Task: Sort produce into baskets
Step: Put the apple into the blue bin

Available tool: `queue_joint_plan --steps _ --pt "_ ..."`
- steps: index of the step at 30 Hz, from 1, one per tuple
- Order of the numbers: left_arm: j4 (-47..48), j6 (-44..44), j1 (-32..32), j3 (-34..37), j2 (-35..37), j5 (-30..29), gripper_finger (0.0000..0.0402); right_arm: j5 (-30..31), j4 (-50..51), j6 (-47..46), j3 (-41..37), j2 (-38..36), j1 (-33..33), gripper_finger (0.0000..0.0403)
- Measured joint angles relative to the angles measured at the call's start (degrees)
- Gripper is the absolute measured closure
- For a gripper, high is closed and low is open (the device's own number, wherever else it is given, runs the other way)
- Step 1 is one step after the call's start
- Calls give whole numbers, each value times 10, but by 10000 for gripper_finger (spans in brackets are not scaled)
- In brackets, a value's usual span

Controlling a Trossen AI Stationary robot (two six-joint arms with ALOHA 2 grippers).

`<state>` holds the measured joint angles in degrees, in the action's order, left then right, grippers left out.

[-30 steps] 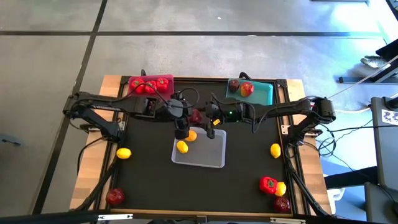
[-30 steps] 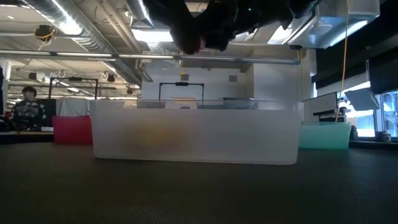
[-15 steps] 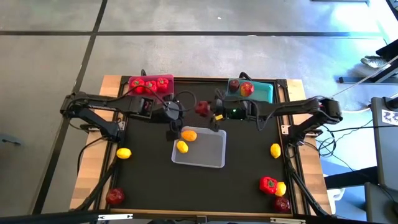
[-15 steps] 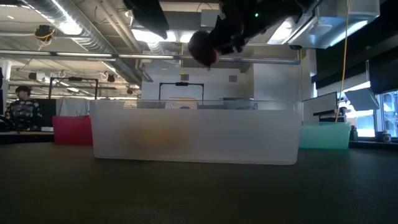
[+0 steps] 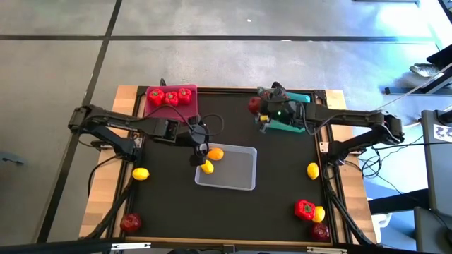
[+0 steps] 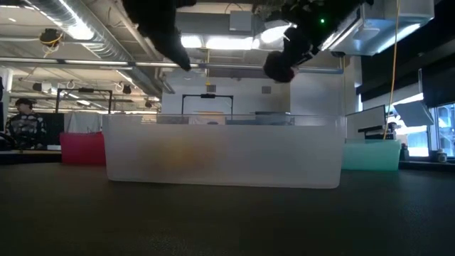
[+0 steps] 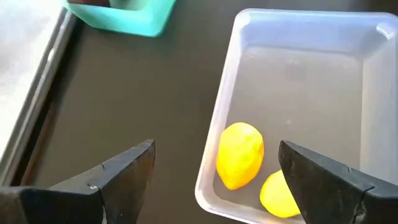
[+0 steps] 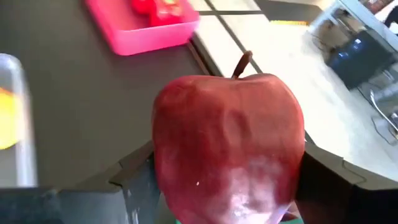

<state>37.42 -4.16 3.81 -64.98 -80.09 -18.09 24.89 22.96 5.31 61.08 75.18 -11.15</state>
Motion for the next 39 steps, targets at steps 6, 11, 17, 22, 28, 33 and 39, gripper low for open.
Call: queue_joint_plan --steps 6,11,17,22,28,33,39 --pt "-36 -17 0 34 0 3 65 -47 -30 -6 -54 -12 -75 119" --pt "-46 -20 0 45 0 4 65 -98 -99 -21 -123 -14 -134 119" --pt "-64 -20 0 49 -1 4 65 -160 -202 -50 -200 -14 -192 118" --pt "-73 -12 -1 49 -1 4 65 -185 -296 -64 -257 -14 -219 118" --pt "-74 -11 -2 49 -1 4 65 -185 -415 -79 -323 -14 -231 118" --pt "-81 -13 -2 49 -1 4 65 -180 -506 -95 -366 -10 -231 118" --pt "-86 -13 -2 49 -1 4 65 -159 -553 -103 -393 12 -231 118"
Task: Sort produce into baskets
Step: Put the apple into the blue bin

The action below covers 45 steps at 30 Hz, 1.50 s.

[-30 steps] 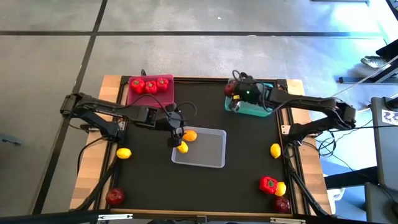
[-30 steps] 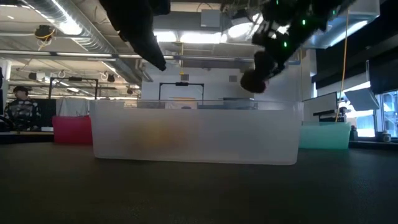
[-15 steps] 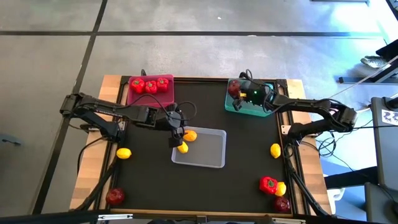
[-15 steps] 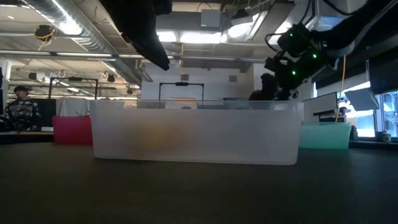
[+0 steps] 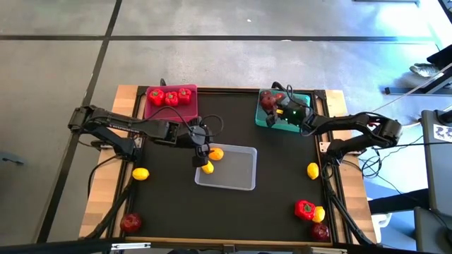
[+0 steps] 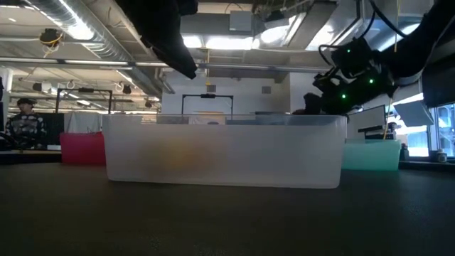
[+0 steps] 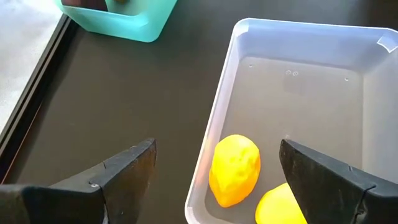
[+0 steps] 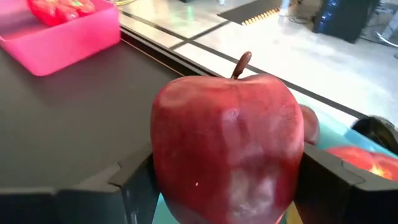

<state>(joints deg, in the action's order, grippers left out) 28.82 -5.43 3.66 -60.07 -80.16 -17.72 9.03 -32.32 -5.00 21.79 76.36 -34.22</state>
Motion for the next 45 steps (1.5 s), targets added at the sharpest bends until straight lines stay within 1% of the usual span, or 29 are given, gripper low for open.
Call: queue_joint_plan --steps 9,17,24,38,42,45 --pt "-1 0 0 0 0 0 65 11 -66 -8 -5 71 1 118" --pt "0 3 0 0 0 0 65 26 -84 -12 -5 108 1 118" --pt "-18 11 0 0 0 0 65 28 -88 -15 -4 116 1 118" --pt "-22 12 0 0 0 1 65 36 -84 -27 -4 117 1 118" --pt "-22 15 0 0 0 25 65 49 -83 -38 -4 117 1 118" --pt "-22 15 0 0 0 29 65 49 -83 -38 -4 117 1 118"
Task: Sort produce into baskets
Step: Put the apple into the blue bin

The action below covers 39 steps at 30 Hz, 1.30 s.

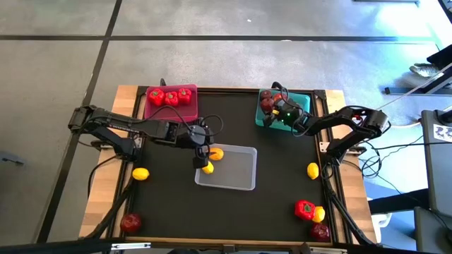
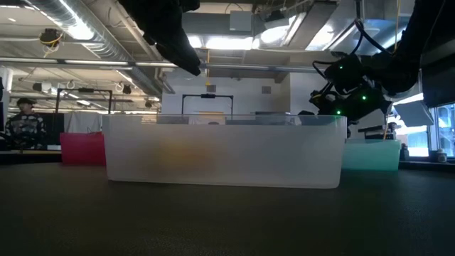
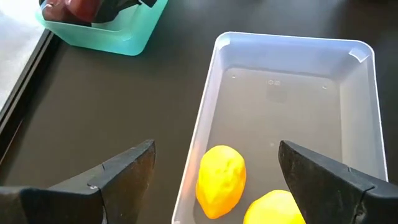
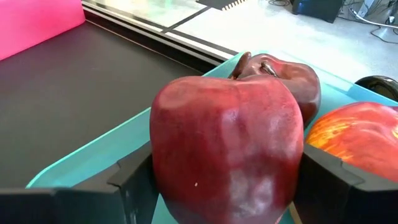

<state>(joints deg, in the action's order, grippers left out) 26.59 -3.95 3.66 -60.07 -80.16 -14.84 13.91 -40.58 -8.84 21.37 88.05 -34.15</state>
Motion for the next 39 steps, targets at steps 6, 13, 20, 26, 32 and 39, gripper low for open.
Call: queue_joint_plan --steps 6,13,20,26,32,39 --pt "0 0 0 0 0 3 65 0 0 0 0 0 0 118" --pt "0 0 0 0 0 3 65 -3 0 2 0 0 0 118" --pt "0 0 0 0 0 3 65 12 -1 2 0 0 0 118" --pt "0 0 0 0 0 3 65 12 -1 1 0 0 0 118" --pt "0 -3 0 0 0 3 65 10 -1 4 0 0 0 117" --pt "0 -5 0 0 0 3 65 20 0 3 0 0 0 55"
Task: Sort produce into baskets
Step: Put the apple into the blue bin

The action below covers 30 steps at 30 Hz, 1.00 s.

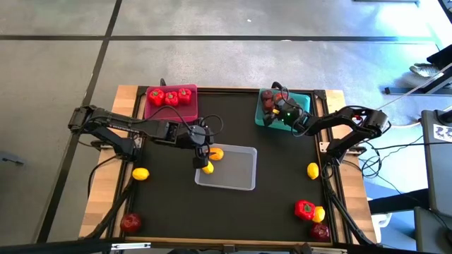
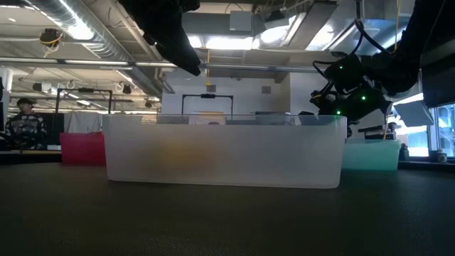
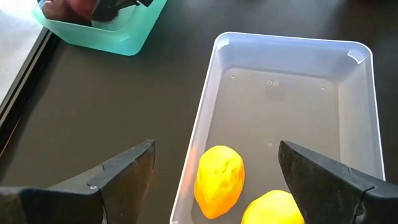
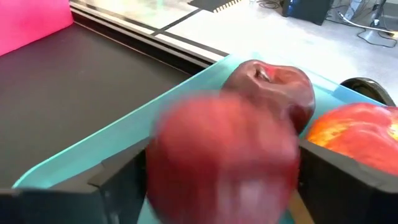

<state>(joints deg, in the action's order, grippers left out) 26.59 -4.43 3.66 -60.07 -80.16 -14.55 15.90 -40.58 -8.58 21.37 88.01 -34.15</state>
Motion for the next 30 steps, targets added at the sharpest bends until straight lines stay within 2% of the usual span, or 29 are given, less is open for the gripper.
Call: queue_joint_plan --steps 6,16,23,30 --pt "0 0 0 0 0 0 65 0 0 -1 0 0 0 8" --pt "-1 -33 1 0 0 0 65 -3 0 2 -1 -11 0 12" --pt "18 -57 12 0 0 0 65 -87 -14 0 -2 -84 7 11" --pt "53 -97 37 0 0 0 65 -97 -15 0 -1 -164 64 11"
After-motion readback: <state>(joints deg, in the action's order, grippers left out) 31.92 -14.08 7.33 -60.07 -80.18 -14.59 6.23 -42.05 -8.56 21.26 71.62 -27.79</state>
